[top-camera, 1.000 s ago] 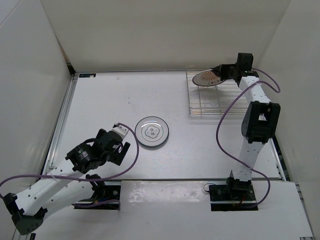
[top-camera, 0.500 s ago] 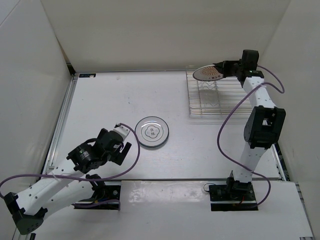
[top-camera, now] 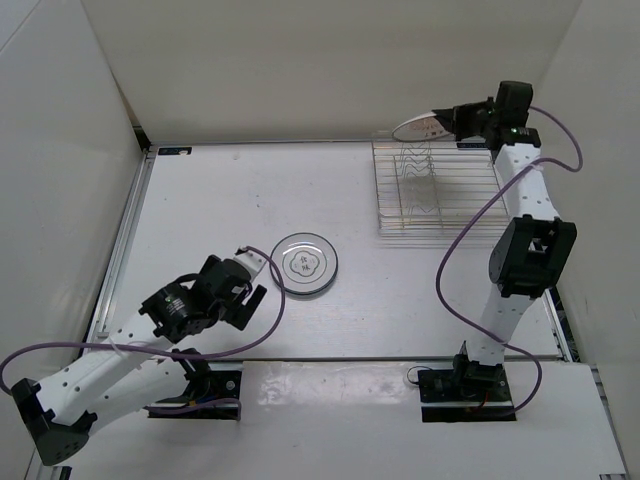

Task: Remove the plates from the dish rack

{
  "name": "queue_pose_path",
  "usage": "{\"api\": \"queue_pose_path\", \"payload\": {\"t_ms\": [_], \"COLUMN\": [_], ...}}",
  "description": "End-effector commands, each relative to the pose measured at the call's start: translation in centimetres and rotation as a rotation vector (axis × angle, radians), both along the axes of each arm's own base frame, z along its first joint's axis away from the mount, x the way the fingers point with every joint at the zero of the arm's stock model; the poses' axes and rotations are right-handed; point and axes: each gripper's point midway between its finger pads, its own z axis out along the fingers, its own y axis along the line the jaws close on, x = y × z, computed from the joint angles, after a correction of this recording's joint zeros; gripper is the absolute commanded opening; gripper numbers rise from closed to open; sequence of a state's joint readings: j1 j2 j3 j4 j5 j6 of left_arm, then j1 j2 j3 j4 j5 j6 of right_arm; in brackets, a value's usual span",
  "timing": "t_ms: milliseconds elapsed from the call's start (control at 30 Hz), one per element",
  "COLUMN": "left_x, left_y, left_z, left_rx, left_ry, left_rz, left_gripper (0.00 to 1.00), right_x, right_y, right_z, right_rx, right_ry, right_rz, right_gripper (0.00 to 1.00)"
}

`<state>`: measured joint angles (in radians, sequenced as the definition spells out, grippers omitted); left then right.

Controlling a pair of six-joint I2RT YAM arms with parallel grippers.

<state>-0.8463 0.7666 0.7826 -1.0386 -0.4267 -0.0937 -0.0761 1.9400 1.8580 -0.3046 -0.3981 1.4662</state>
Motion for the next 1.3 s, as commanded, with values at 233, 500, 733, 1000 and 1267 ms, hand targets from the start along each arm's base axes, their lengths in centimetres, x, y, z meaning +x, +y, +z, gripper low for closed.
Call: {"api": "queue_pose_path", "payload": {"t_ms": [233,500,733,1000,1267], "left_x": [0.5,-0.4,-2.0,-2.8,-3.3], "left_y": [-0.7,0.3,1.1,0.5,1.1], "left_z": [1.9,2.7,2.4,1.7,2.2], "left_rx": [-0.051,-0.089,-0.2,-0.276,-0.218], "left_ry": [-0.037,-0.038,-0.022,0.002,0.055], "left_rz": [-0.004,0.056,0.16,0.159,0.198], "left_gripper": [1.0,1.0,1.0,1.0,1.0], "right_x": [-9.2,-22.2,-34.5,-43.1,-45.2], "right_y": [3.4,4.6,3.1,-1.6,-3.6], "right_z": [13.5,7.4,2.2,-2.2,-6.8], "right_rx": [-0.345,-0.747,-0.895,-1.065,-1.101], "right_ry": [-0.361,-0.255,-0.021,0.238,0.452], "right_rz": [0.303,0.56,0.752,0.873,0.891], "right_gripper": [0.0,0.0,0.0,0.0,0.0]}}
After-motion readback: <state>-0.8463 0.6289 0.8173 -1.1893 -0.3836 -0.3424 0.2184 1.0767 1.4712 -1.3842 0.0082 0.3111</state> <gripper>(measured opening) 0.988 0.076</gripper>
